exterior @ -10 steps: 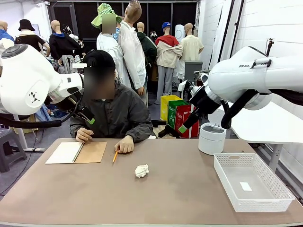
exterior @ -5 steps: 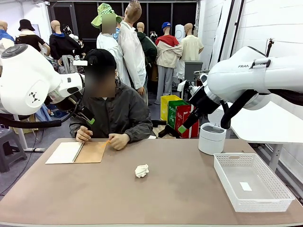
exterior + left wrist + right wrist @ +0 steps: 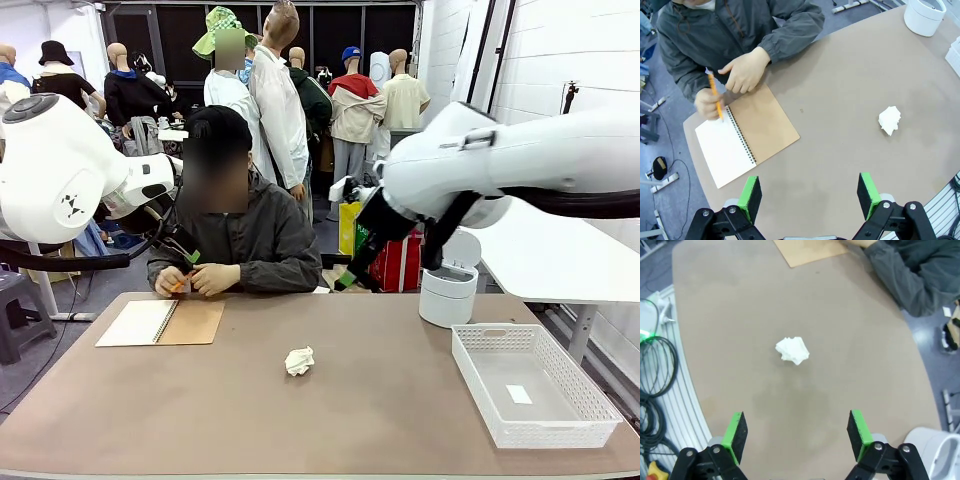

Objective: Sort the paper based on its condition.
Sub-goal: If a person hands you a paper, place it in the Organizing basket , and if it's crumpled, put it in the Trash can.

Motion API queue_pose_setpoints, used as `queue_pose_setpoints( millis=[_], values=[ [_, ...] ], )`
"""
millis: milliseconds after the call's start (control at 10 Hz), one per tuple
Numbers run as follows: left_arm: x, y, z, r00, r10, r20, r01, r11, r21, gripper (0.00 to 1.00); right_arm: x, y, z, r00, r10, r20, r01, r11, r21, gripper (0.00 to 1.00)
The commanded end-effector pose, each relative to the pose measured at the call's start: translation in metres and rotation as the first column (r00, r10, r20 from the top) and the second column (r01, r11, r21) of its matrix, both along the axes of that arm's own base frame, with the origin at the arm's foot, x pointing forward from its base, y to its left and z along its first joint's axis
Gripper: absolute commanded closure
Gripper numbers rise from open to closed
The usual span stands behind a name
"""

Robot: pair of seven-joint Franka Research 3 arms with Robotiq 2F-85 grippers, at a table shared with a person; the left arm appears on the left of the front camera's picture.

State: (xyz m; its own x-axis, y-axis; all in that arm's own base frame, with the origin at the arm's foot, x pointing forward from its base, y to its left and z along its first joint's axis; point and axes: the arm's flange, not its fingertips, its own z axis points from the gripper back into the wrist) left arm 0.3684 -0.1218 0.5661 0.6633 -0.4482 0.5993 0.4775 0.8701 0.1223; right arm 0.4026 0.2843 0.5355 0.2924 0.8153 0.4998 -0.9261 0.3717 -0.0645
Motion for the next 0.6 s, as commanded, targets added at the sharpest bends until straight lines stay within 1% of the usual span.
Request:
queue_pose_setpoints(
  millis=[0, 100, 300, 400, 500],
  values=[
    [0.0, 0.001, 0.001, 1.0, 0.002, -0.006, -0.002, 1.0, -0.001, 0.0, 0.023, 0.028, -0.009, 1.0, -0.002, 0.021, 0.003, 0.998, -0.068, 0.0],
    [0.0, 0.001, 0.001, 1.0, 0.002, -0.006, -0.002, 1.0, -0.001, 0.0, 0.031, 0.04, -0.017, 1.0, 0.006, 0.031, -0.003, 0.996, -0.093, 0.0],
    [0.0, 0.001, 0.001, 1.0, 0.002, -0.006, -0.002, 1.0, -0.001, 0.0, 0.045, 0.056, -0.035, 1.0, 0.011, 0.026, -0.008, 0.99, -0.141, 0.0],
    [0.0, 0.001, 0.001, 1.0, 0.002, -0.006, -0.002, 1.0, -0.001, 0.0, 0.047, 0.058, -0.039, 1.0, 0.012, 0.018, -0.009, 0.988, -0.155, 0.0],
    [0.0, 0.001, 0.001, 1.0, 0.002, -0.006, -0.002, 1.0, -0.001, 0.0, 0.045, 0.054, -0.039, 1.0, -0.005, 0.027, 0.009, 0.988, -0.156, 0.0]
  ],
)
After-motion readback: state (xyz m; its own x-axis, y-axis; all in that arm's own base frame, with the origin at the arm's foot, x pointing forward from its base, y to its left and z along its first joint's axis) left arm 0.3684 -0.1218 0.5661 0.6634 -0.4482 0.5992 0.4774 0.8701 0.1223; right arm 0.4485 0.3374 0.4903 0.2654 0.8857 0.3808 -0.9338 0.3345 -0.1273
